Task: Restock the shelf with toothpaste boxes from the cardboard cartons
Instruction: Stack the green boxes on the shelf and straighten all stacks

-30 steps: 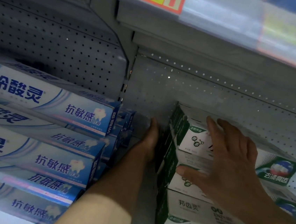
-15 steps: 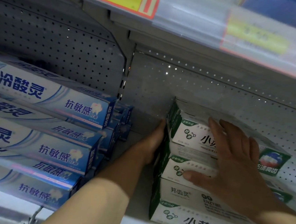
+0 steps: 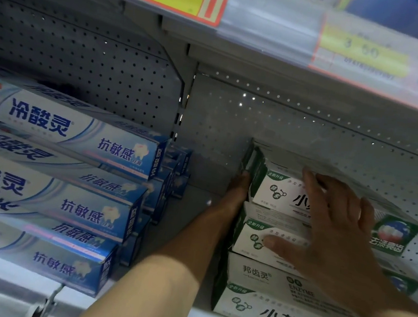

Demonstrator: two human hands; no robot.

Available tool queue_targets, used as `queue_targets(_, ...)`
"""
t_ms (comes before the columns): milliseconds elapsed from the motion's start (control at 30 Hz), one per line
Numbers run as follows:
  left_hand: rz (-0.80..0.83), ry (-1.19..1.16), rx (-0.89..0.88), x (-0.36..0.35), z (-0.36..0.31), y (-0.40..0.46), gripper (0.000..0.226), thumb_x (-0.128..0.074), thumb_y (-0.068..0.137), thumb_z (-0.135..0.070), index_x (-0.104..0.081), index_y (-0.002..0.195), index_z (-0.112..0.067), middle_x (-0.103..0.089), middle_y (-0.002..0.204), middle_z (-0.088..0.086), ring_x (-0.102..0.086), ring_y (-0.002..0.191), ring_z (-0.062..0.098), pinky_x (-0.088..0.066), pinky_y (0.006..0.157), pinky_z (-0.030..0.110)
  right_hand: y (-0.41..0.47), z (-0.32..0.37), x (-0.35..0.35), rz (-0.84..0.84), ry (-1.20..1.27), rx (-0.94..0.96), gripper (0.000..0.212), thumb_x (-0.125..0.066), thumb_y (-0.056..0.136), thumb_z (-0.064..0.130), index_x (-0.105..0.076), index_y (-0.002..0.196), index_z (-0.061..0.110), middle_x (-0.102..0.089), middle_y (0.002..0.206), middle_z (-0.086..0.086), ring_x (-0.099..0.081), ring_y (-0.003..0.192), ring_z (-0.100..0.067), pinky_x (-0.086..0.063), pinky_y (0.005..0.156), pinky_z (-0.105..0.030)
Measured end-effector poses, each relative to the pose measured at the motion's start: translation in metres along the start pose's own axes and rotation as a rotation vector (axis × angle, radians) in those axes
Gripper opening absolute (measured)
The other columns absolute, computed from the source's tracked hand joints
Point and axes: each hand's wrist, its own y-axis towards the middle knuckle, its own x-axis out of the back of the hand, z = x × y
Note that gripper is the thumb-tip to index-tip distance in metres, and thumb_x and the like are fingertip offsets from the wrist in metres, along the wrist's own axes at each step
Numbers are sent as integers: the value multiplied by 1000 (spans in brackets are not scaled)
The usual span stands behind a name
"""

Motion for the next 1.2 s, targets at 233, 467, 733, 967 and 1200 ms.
queue_targets(233,-17,47,72,16,4,-16,64,-19,96,-59,-43,139,-16,-47,140,13,-49,123,26,-39,88,28,-2,0,3,33,-16,-6,109,-9,58,97,8,146,36,-11,148,-1,-5,141,-22,7,114,-47)
queue_targets(467,31,14,17,6,30,-35,71,-16,94,-62,-61,121,-14,-69,100,7,-64,70,16,-52,55,17,-8,4,6,52,-51,-38,115,-10,55,97,10,147,31,0,155,-4,3,143,-24,4,115,-47)
queue_targets(733,29,60,14,0,29,-40,70,-18,92,-65,-62,120,-19,-70,92,8,-66,76,18,-53,64,23,-9,0,2,45,-71,-32,112,-11,63,93,4,150,25,-6,156,-10,-4,144,-30,-4,114,-51)
queue_targets(967,3,132,27,2,23,-49,68,-16,91,-67,-62,117,-23,-69,105,7,-65,80,15,-50,62,21,-17,4,17,49,14,-170,115,-1,52,94,11,148,33,19,154,6,22,141,-15,15,113,-41)
queue_targets(1200,22,181,28,-4,0,-46,71,-22,90,-69,-52,132,-21,-58,130,10,-59,109,25,-48,90,33,-16,-6,16,114,69,-226,111,-8,51,91,14,146,38,18,153,8,20,141,-15,6,116,-46)
